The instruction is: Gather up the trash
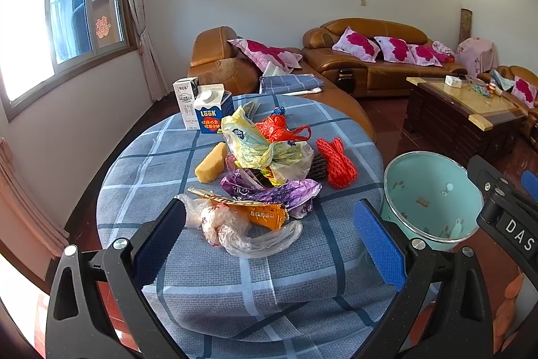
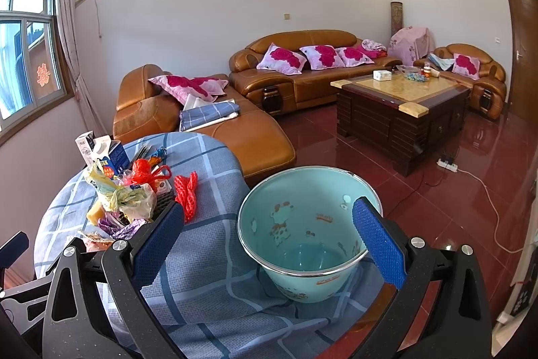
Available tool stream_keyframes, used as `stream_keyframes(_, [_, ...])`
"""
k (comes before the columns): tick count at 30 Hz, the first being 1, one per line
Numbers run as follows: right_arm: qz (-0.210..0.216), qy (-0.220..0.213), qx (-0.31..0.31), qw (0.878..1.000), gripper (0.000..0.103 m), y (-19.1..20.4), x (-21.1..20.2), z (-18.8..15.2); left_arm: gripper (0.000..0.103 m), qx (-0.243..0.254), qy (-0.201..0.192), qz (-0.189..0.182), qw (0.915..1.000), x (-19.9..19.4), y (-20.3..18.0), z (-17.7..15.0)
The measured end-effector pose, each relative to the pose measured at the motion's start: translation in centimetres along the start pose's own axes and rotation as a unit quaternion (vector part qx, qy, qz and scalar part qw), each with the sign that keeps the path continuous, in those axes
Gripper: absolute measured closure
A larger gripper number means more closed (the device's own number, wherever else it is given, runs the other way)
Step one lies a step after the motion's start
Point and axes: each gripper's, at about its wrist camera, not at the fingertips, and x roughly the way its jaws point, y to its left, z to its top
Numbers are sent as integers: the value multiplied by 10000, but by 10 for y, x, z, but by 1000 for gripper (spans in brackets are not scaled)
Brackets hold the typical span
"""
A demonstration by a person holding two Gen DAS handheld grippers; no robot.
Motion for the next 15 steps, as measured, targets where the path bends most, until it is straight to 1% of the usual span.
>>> stream_keyframes(15, [-2,-2,1,10000,5,1,0,0,6,2,1,1,10000,0,0,0])
